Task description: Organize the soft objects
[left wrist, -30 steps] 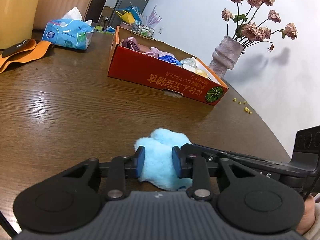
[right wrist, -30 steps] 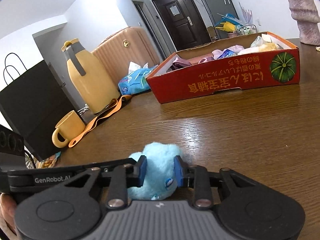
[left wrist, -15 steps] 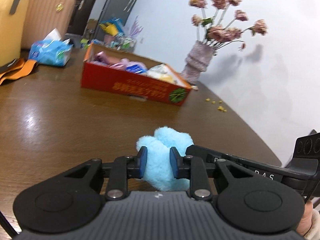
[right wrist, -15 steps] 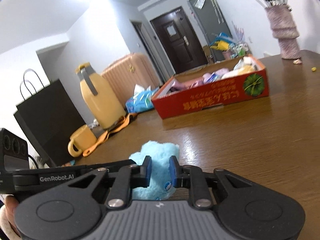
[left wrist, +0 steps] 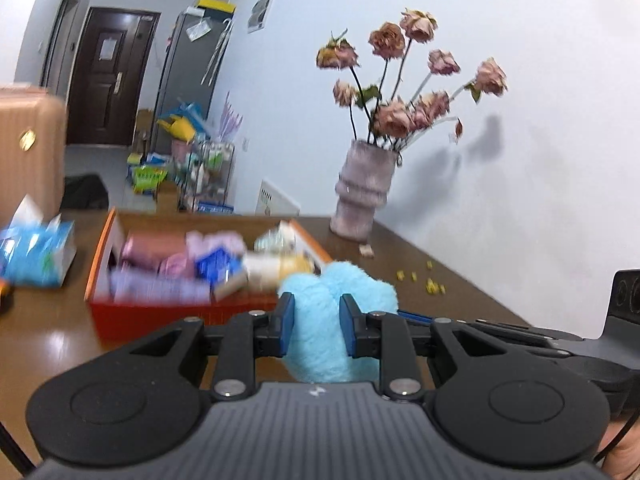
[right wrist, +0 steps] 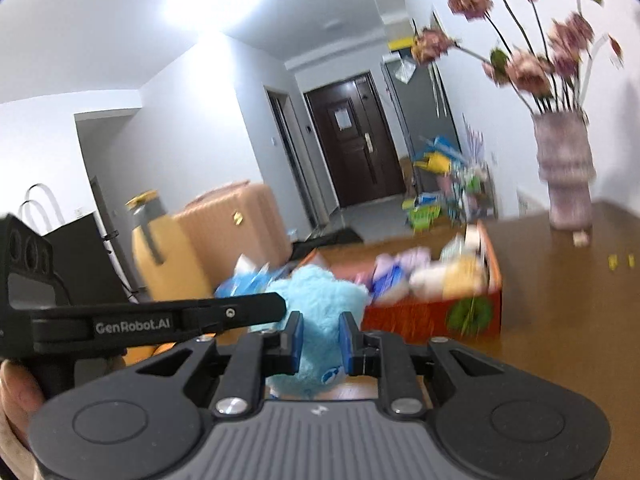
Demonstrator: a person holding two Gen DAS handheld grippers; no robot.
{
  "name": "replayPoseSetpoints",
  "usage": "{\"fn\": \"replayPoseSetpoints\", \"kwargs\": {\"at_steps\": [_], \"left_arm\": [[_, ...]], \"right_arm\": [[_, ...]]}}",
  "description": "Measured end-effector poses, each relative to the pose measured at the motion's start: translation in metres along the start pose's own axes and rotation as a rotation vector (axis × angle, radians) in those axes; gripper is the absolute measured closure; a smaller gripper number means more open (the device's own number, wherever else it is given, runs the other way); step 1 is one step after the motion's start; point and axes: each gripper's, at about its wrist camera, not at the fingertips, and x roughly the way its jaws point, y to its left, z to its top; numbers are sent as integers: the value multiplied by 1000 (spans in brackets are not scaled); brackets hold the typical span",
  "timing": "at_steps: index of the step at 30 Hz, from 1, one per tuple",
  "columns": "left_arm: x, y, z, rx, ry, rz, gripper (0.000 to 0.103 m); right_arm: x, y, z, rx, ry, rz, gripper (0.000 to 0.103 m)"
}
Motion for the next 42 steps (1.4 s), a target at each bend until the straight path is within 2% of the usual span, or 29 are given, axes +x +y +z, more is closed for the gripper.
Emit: {"fn": "replayPoseSetpoints", "kwargs": {"at_steps": [4,8,12,13,14,16,17,18,20,25,26,28,29,30,31,32,33,35,36,39,42], "left_arm": [[50,18,32,9,-2,9,78],[94,38,46,9,14,19,78],[134,58,44,-9,55,31,79],[146,63,41,-7,77,16,82],[154,65,39,-10,104,-12,88],[170,66,33,11,152,-16,87],[172,66,29,35,155,11,83],[174,68,27,52,149,39,75],[175,75,26,49,145,64,64],[162,84,36,40,123,110,63],[155,84,39,40,114,124,61],[139,84,44,42,93,148,54],[131,84,47,44,81,161,44],[121,84,49,48,64,187,33],[110,83,51,53,49,219,27],[99,83,52,57,36,263,15],[88,83,54,62,22,296,9],[63,82,53,89,-40,360,0],[51,80,50,115,-82,409,0],[22,73,42,182,-152,529,0],[-5,68,38,154,-174,545,0]], "right_arm": [[51,-30,35,15,-9,-3,84],[98,-54,52,10,-1,-23,84],[142,-75,54,1,31,-45,84],[151,-80,52,-2,48,-52,85],[162,-85,49,-9,72,-45,87],[180,-91,43,-6,139,-36,86],[184,-93,40,-16,155,-65,82],[185,-93,37,-30,154,-92,74],[183,-100,36,-33,138,-132,69],[176,-101,43,-20,110,-120,66],[173,-98,45,-26,106,-120,60],[163,-91,51,-41,97,-121,57],[156,-87,55,-57,91,-121,55],[148,-83,59,-75,86,-127,48],[139,-79,63,-93,79,-143,43],[130,-75,67,-113,71,-164,31],[120,-71,71,-137,59,-186,18],[92,-58,77,-221,8,-251,9],[92,-58,77,-221,8,-251,8],[69,-49,78,-270,-40,-346,2],[44,-42,76,-265,-95,-370,1]]}}
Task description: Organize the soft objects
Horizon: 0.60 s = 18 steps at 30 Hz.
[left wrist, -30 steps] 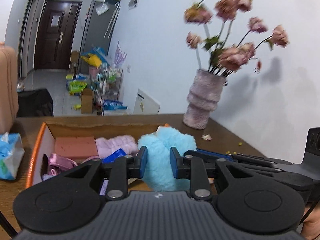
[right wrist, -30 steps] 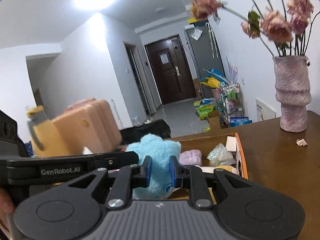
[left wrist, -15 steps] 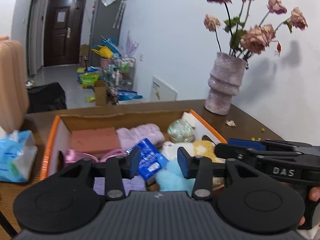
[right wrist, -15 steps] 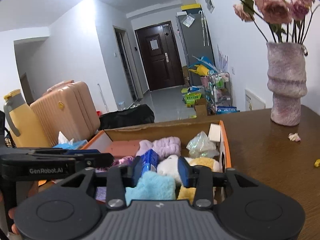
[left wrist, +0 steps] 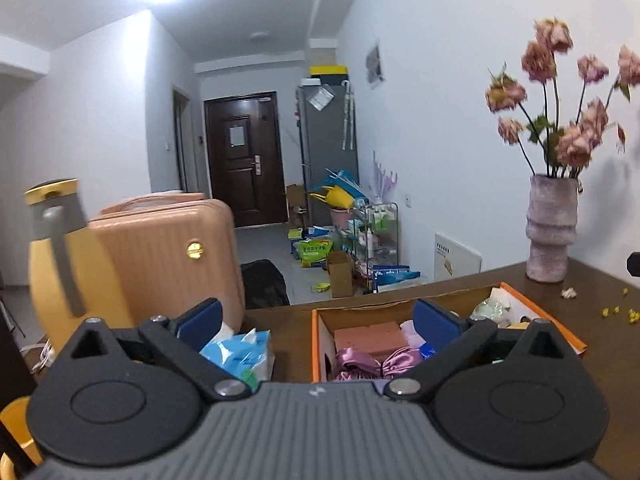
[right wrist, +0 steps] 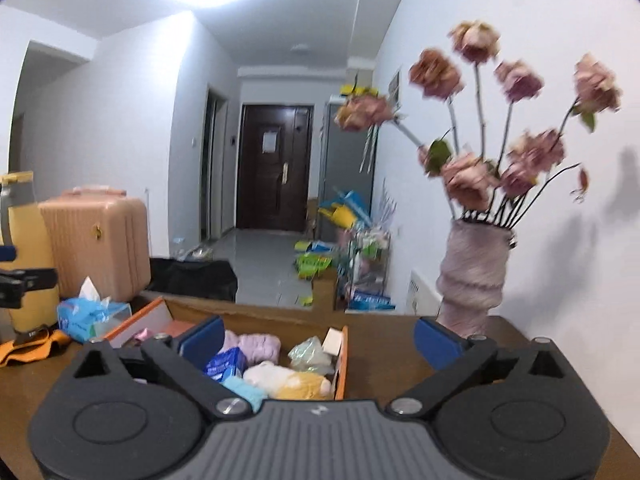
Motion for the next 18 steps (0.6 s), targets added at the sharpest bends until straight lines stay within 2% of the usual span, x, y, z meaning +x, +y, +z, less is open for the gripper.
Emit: {"fn": "replayPoseSetpoints", "kwargs": {"at_steps": [3,11,14,15,16,17,18], "left_arm": [[-23,6,2,-31,-15,-10,0],[-74,11,0,-31,-70,6,0],[-101,12,-14,-40,-79,17,0],[-115,13,-24,-48,-81,13,0],[-129,13,-35,-53,-77,9,0],[-143,14,-45,-51,-73,0,0],[-160,14,-58,-44,-70,-15,0]], "right_arm": [[-13,1,2,7,-18,-3,1],[-59,9,8,13,-70,8,1],[-81,13,-2,47,-66,31,1],[-104,17,-20,74,-60,59,0],[-104,17,-20,74,-60,59,0],[-130,23,-43,96,-41,80,0],[-130,23,-43,96,-41,80,0]]}}
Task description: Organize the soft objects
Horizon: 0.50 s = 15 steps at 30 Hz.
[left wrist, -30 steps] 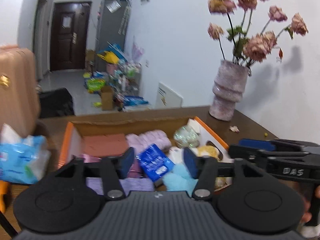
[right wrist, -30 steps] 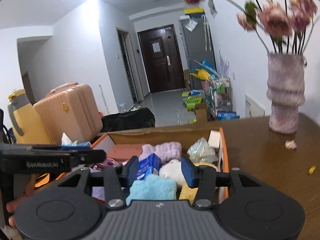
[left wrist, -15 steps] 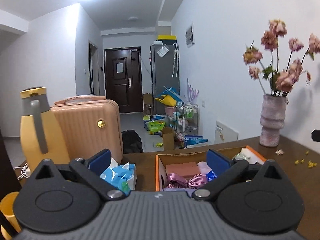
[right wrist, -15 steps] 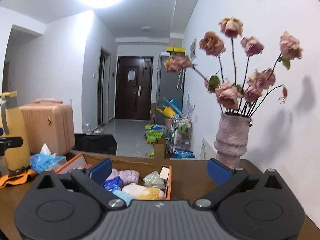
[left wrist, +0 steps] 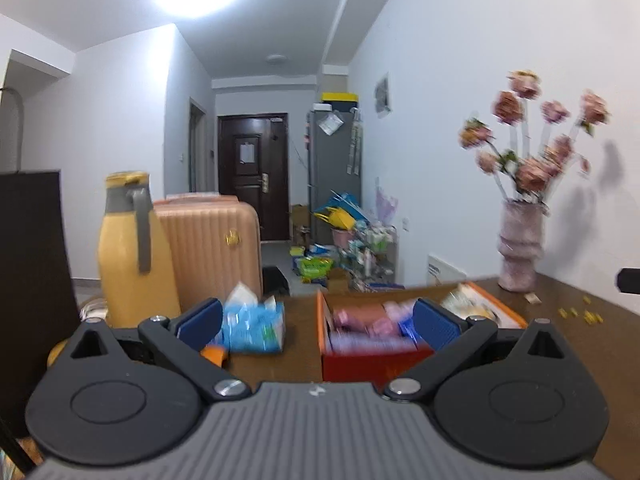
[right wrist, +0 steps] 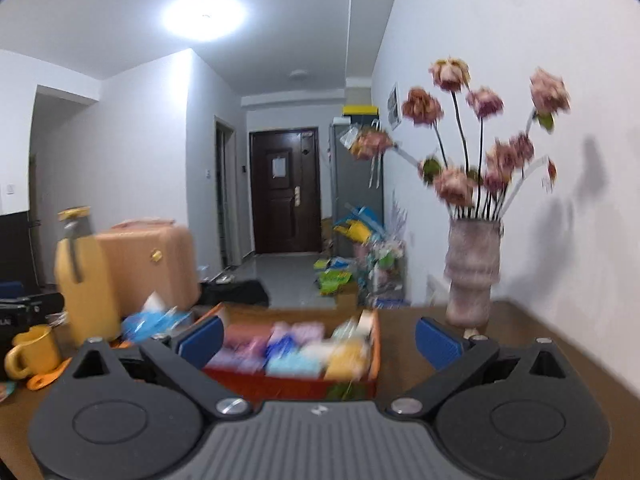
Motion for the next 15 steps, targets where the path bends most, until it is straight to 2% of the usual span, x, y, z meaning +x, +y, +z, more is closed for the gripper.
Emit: {"fn": "replayPoseSetpoints", "kwargs": {"at_steps": [5,8,9,12,15], "left_arm": [[-84,0,-55,8,-7,-42,0],[-119,-1,-88,0,33,-66,0],[-129,-2,-98,-5,55,-59,0],[-156,2,-118,-27,95,-28,0],[-188,12,-129,-38,96,19,0]], "right_arm": [[-73,21,-64,41,23,13,0],[-122,36,-114,78,50,11,0],[-122,36,-114,78,50,11,0],[-153,48,-141,72,71,6,0],[-185,59,-160,91,87,25,0]]}}
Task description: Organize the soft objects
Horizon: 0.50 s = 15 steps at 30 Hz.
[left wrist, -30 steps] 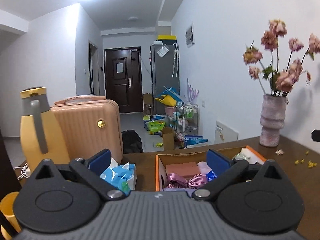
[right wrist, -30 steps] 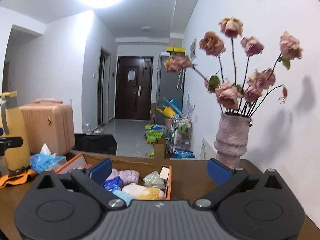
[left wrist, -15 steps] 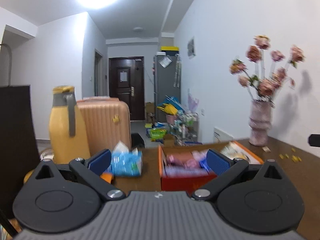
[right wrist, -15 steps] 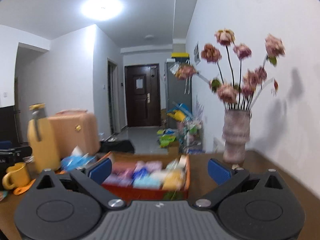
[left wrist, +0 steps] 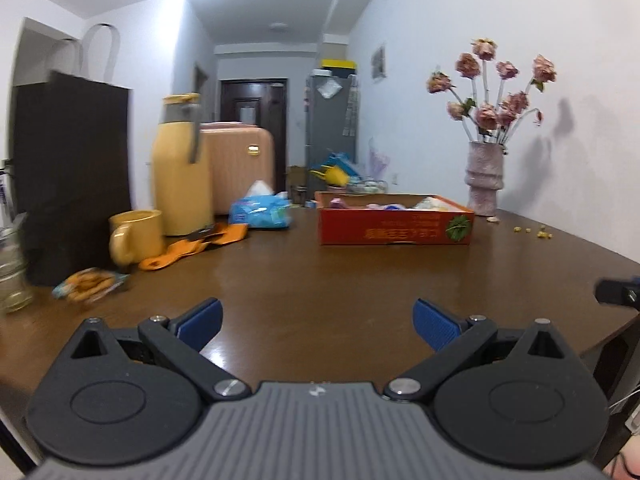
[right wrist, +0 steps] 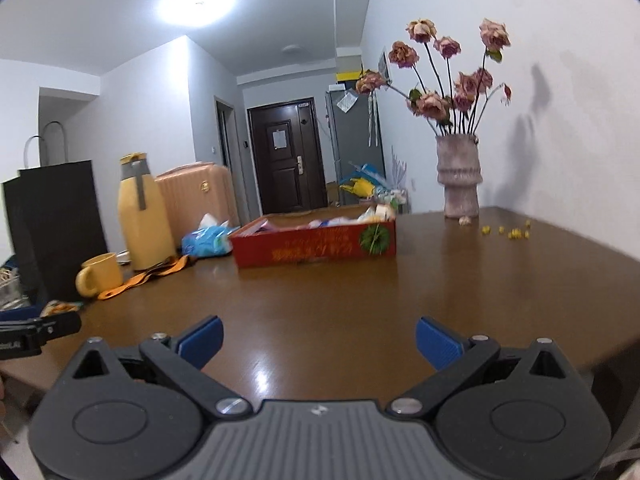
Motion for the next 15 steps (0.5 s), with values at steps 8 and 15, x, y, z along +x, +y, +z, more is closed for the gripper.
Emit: {"fn": "replayPoseSetpoints", "kwargs": {"at_steps": [8,15], "left_arm": [[-25,13,24,-31,-81,26,0],[-26,13,28,-35,-76,-4,0]], "right_arm": [[-32,29,-12,-103,-19,17,0],[-30,25,-4,-66,-28,17,0]]}}
